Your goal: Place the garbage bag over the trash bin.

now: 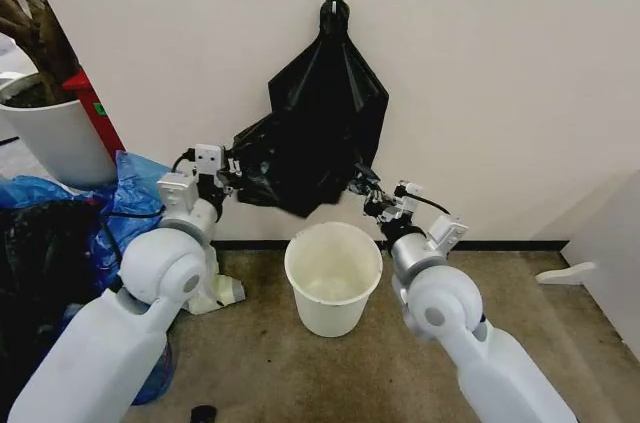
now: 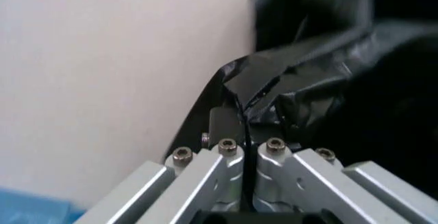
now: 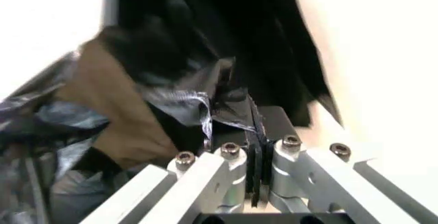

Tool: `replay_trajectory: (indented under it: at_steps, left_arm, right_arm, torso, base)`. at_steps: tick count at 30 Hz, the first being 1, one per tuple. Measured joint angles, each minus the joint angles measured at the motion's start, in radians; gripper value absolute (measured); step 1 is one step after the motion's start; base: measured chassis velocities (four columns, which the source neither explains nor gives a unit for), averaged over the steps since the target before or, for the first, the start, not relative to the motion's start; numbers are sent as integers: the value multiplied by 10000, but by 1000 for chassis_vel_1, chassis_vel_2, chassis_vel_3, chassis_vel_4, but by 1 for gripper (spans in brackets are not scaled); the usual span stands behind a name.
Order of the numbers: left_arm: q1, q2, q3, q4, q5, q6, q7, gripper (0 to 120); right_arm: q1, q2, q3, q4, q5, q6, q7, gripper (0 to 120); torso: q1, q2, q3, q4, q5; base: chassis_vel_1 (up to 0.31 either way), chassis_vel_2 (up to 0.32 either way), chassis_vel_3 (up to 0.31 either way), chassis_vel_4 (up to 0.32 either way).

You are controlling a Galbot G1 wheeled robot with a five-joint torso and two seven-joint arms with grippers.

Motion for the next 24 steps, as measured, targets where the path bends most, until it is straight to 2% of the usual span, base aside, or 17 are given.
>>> replay_trajectory:
  at_steps: [4,7,12,15,21,24]
  left_arm:
    - [-245,107,-3,-172,-448,-85,331,0]
    - [-477,224,120,-215,-1003,-304,1025,0]
    - [-718,235,321,-101,-1506,-565,1642,0]
    - [-1197,207,769,259,-1724,-1475,2740,0]
    - [-2111,170,1348,275,-2383,-1755,3091,0]
    - [-2251,192,1392,195,-2489,-1741,3088,0]
  right_arm:
    - [16,-138,251,476,124,-99,-10,0]
    - [-130,-471,871,1319,636,-288,-59,0]
    - [-337,-831,1458,1888,1063,-411,-134,0]
    - [-395,-1337,1980,2327,1373,-402,-178,0]
    - [-332,-2132,2296,2937,1935,-409,-1,0]
    - [-321,-2279,2328,2989,2131,-408,85,0]
  torso:
    - [1,0,1,0,1]
    - [1,0,1,-2,1]
    - [2,0,1,-1,1]
    - [2,0,1,-3,2]
    - [3,0,2,-3,2]
    - [3,0,2,-2,3]
  base:
    - [0,0,0,0]
    - [0,0,0,0]
    - [0,0,0,0]
    - [0,0,0,0]
    - [0,0,0,0]
    - [0,0,0,0]
